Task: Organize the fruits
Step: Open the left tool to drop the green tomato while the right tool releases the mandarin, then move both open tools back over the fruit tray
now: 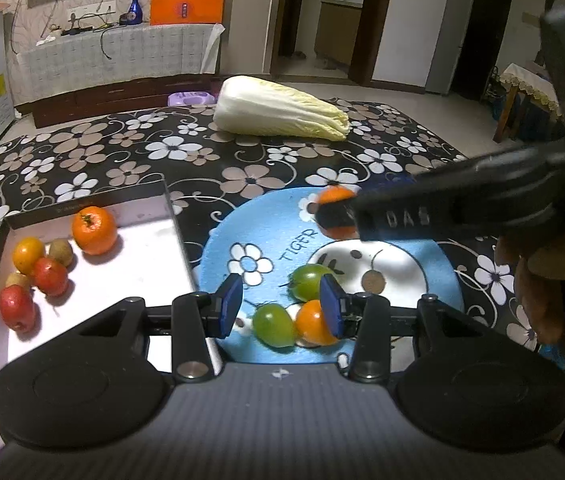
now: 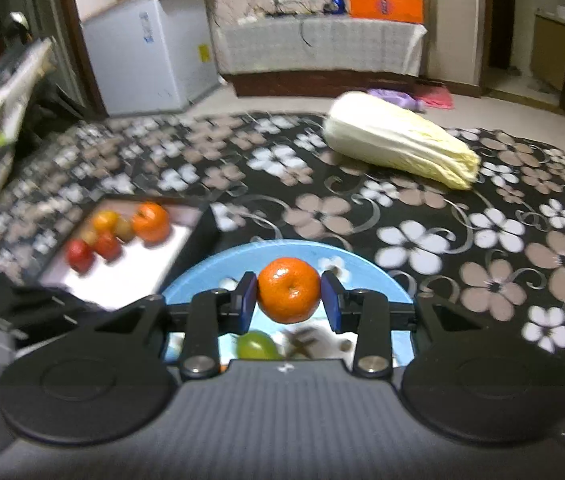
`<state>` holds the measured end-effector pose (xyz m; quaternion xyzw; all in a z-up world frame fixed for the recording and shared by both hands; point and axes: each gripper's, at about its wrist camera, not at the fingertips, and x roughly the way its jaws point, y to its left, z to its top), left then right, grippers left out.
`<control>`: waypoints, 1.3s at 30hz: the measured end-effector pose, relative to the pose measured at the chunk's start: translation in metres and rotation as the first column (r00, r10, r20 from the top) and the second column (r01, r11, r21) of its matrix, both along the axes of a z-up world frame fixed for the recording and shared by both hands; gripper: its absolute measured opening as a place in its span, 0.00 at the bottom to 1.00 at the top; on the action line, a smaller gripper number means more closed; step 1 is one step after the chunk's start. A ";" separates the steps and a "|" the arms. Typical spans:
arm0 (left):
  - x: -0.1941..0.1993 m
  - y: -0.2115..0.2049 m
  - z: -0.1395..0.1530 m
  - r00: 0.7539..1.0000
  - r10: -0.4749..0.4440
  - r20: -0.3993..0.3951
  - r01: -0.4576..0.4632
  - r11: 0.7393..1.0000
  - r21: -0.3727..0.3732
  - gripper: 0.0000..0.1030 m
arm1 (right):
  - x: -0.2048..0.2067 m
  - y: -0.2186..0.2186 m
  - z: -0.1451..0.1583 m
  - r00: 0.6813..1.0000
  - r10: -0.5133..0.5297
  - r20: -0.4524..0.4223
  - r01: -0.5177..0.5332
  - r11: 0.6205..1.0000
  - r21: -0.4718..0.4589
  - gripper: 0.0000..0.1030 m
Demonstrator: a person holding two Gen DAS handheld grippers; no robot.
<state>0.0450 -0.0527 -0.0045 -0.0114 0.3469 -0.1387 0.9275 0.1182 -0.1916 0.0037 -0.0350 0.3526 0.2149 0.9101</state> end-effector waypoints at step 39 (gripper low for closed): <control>-0.005 0.027 0.004 0.998 0.062 0.004 -0.062 0.998 0.005 0.53 | 0.000 0.018 0.006 0.999 0.005 0.051 -0.005 1.000 0.002 0.50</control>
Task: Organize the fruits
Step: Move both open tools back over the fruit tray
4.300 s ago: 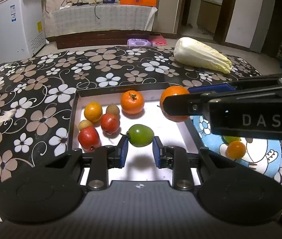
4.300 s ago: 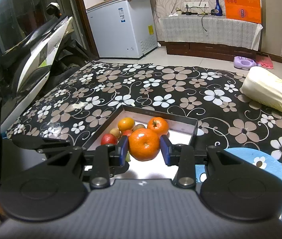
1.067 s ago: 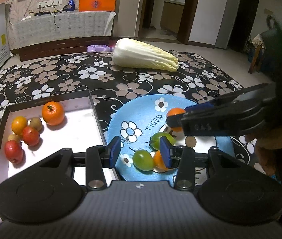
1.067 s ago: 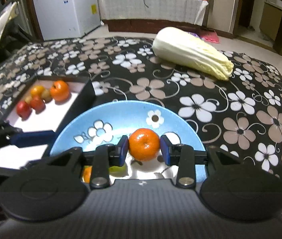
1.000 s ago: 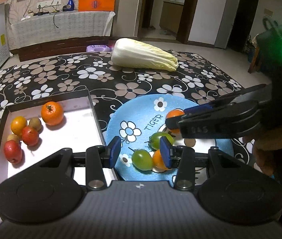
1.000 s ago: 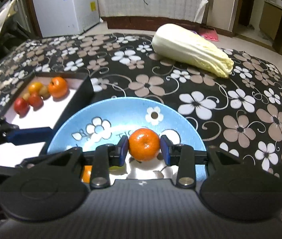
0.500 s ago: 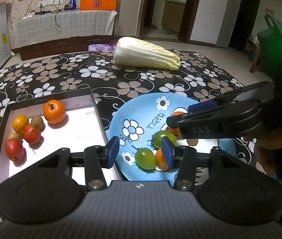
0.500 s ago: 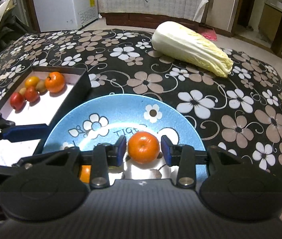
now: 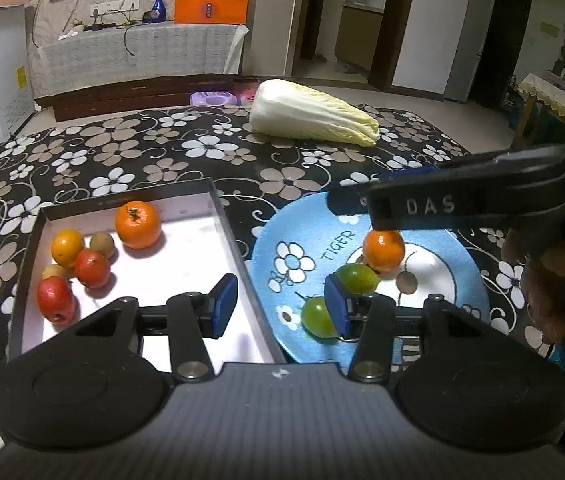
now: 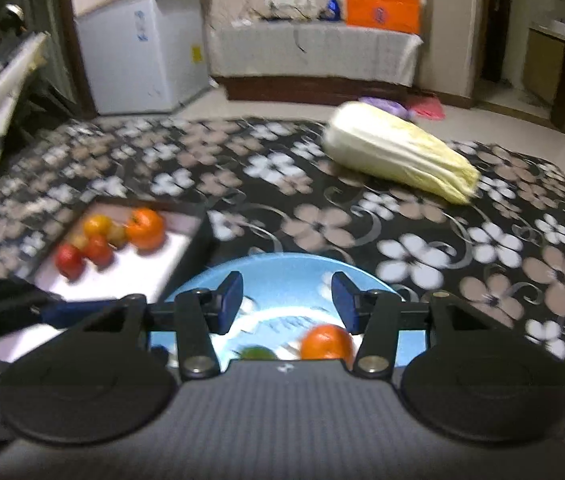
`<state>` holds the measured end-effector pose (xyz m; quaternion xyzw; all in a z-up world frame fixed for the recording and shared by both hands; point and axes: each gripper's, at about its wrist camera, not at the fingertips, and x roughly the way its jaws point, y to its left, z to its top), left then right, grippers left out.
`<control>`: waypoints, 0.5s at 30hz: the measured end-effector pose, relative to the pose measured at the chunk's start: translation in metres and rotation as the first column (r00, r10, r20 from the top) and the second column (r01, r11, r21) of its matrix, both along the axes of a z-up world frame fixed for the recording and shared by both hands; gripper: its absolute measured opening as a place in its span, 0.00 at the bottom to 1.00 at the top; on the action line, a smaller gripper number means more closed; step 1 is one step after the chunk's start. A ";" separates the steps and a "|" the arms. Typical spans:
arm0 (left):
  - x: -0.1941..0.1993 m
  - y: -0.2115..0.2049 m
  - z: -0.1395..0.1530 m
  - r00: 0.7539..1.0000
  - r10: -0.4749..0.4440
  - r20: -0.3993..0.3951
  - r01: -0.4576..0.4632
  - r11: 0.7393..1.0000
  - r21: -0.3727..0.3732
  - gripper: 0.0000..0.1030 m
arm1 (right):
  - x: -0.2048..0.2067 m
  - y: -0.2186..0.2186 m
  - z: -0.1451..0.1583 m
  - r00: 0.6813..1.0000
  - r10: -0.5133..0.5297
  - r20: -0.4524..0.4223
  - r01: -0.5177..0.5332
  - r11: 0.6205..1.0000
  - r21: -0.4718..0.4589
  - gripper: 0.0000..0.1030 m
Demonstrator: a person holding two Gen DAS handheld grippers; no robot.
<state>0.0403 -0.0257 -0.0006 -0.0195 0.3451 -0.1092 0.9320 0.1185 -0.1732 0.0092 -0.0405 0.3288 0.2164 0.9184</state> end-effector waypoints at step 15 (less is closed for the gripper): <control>-0.009 0.036 0.002 0.998 0.061 0.003 -0.061 0.998 0.030 0.53 | -0.010 0.051 0.009 0.984 0.173 0.044 -0.176 0.982 0.072 0.50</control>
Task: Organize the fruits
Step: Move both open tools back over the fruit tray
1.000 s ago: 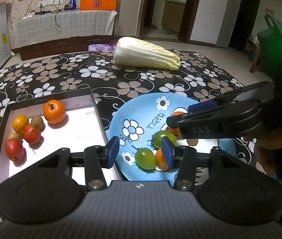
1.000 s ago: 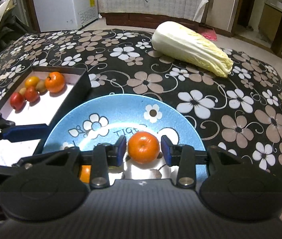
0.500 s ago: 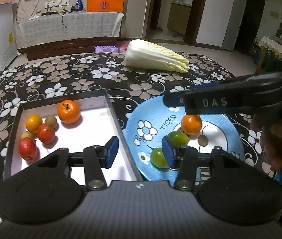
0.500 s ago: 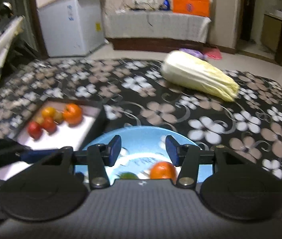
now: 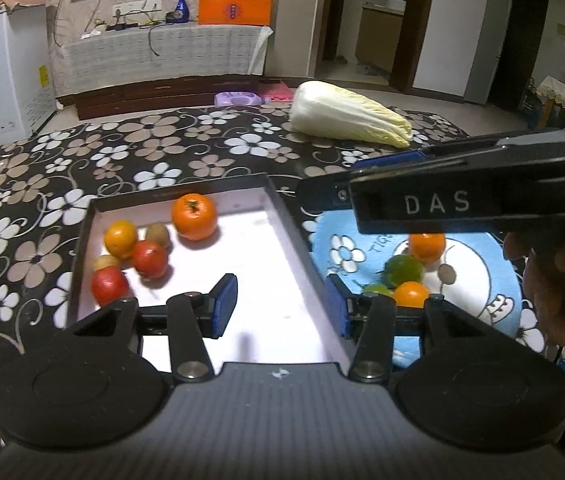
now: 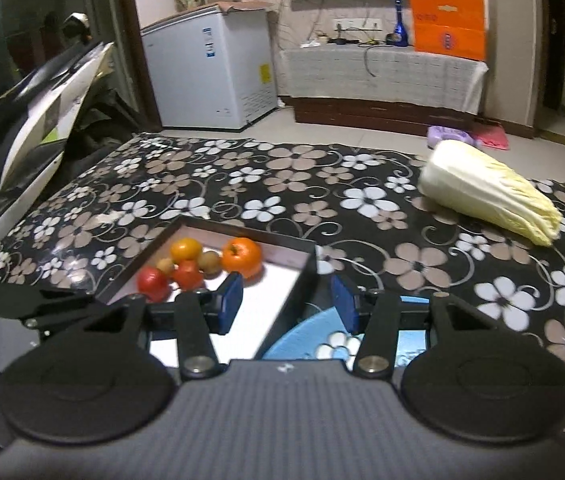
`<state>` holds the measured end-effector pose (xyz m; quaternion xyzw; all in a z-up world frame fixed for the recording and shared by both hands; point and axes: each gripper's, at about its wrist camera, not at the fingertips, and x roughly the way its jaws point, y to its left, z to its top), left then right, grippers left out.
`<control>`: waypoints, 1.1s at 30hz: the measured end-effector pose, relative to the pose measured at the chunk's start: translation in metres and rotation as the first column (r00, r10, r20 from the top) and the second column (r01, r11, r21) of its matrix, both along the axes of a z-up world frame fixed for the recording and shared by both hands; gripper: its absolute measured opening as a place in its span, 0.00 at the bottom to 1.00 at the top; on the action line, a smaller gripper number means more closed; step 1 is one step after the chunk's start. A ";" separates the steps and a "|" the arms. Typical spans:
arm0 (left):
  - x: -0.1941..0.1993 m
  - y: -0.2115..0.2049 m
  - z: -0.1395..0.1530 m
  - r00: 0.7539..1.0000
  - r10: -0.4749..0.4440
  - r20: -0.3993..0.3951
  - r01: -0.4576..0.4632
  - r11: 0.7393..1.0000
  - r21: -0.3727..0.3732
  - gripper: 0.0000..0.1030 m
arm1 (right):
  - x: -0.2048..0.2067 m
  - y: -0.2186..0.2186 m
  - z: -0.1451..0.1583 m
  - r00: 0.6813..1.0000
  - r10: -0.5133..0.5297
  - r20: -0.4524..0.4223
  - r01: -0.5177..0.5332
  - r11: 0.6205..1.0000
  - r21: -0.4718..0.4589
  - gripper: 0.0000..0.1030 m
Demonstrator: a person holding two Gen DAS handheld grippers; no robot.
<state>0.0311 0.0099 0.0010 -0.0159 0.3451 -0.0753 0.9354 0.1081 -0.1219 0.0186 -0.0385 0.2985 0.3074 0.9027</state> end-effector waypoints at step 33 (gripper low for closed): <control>-0.015 0.066 -0.009 0.992 0.115 -0.045 -0.113 0.993 0.039 0.53 | 0.004 0.079 -0.025 0.991 0.116 -0.065 -0.120 0.990 -0.071 0.50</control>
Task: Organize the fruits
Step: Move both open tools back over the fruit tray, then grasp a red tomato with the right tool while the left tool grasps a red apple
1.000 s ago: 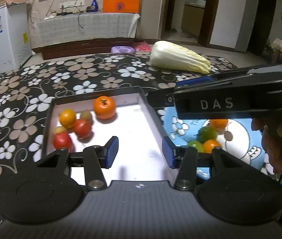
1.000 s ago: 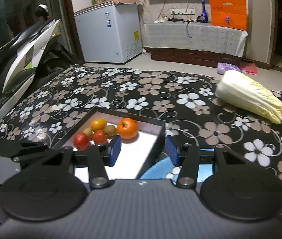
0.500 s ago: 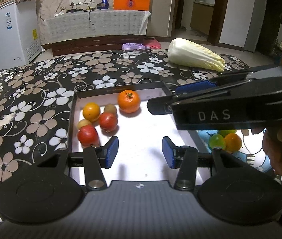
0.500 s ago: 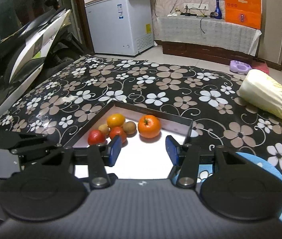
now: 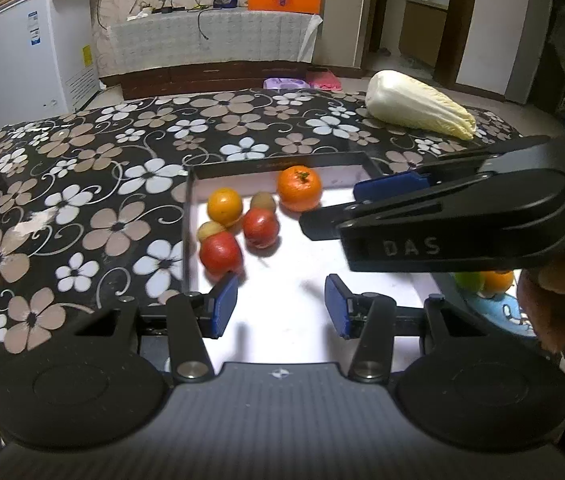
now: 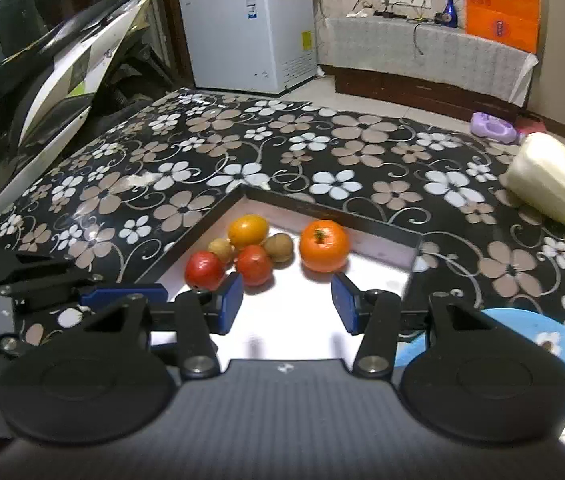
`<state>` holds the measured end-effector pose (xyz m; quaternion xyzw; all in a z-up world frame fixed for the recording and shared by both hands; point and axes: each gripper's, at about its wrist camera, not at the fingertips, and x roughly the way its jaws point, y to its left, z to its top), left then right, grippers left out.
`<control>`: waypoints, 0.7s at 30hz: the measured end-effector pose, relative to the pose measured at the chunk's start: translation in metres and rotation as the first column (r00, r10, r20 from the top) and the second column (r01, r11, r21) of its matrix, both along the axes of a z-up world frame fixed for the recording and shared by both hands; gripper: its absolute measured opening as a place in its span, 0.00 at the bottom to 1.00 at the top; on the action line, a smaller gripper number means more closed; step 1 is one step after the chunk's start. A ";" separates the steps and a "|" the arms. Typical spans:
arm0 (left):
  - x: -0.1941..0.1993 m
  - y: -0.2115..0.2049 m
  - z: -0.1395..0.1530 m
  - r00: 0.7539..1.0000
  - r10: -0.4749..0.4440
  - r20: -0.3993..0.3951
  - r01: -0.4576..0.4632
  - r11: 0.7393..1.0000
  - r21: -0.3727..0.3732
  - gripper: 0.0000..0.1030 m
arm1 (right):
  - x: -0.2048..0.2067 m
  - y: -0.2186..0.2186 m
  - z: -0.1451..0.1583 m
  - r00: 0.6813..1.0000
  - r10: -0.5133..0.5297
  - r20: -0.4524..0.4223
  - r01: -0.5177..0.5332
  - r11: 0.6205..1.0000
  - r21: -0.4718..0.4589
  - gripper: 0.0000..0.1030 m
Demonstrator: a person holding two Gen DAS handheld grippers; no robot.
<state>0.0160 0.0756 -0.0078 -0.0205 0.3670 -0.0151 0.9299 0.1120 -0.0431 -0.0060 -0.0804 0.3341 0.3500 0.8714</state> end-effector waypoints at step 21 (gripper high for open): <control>-0.014 0.013 0.002 0.999 -0.031 0.013 0.031 1.000 0.004 0.53 | 0.029 0.063 -0.036 0.998 0.013 -0.063 -0.019 0.996 -0.088 0.32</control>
